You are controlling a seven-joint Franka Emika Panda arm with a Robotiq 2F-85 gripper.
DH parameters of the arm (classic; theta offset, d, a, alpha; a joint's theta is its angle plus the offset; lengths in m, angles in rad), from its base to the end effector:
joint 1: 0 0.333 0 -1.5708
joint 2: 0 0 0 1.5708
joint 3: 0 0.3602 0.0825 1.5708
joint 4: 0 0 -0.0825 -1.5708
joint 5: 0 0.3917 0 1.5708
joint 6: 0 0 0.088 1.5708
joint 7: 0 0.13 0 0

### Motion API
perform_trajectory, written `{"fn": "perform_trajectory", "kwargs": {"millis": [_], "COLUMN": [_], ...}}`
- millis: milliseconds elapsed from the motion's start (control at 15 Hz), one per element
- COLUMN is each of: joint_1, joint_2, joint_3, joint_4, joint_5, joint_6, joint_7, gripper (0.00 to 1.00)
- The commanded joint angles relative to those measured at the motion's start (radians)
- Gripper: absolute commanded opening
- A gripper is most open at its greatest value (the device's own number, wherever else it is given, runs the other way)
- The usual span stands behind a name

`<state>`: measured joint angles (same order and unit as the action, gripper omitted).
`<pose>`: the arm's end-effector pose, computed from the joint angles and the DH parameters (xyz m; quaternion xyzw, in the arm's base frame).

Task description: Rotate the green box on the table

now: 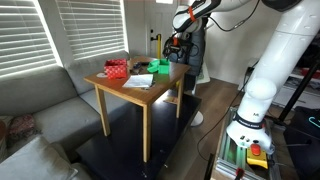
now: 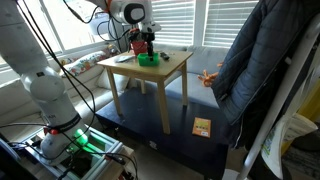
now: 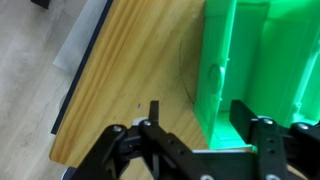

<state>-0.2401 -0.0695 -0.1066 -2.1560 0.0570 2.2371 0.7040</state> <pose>0.5135 -0.1835 0.4612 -0.8542 0.5137 -0.0689 0.0402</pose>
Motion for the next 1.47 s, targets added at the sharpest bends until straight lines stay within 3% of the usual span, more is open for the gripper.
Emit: {"fn": "perform_trajectory", "kwargs": {"millis": [0,333,467,933,1267,1333,1400], "joint_1": [0.026,0.048,0.059,0.100,0.078,0.092,0.089], "joint_2": [0.038,0.038,0.027,-0.074,-0.212,-0.129,-0.154], "joint_3": [-0.011,-0.007,-0.004,0.025,0.057,0.038,0.042], "joint_4": [0.042,0.045,0.042,0.008,-0.038,0.011,0.004], "joint_5": [-0.035,-0.026,-0.027,-0.073,-0.160,-0.110,-0.127], "joint_6": [-0.026,-0.050,-0.078,-0.153,-0.196,-0.183,-0.191], "joint_7": [0.048,0.093,0.137,0.340,0.644,0.533,0.573], "gripper": [0.43,0.09,0.00,0.02,0.02,0.09,0.09]}}
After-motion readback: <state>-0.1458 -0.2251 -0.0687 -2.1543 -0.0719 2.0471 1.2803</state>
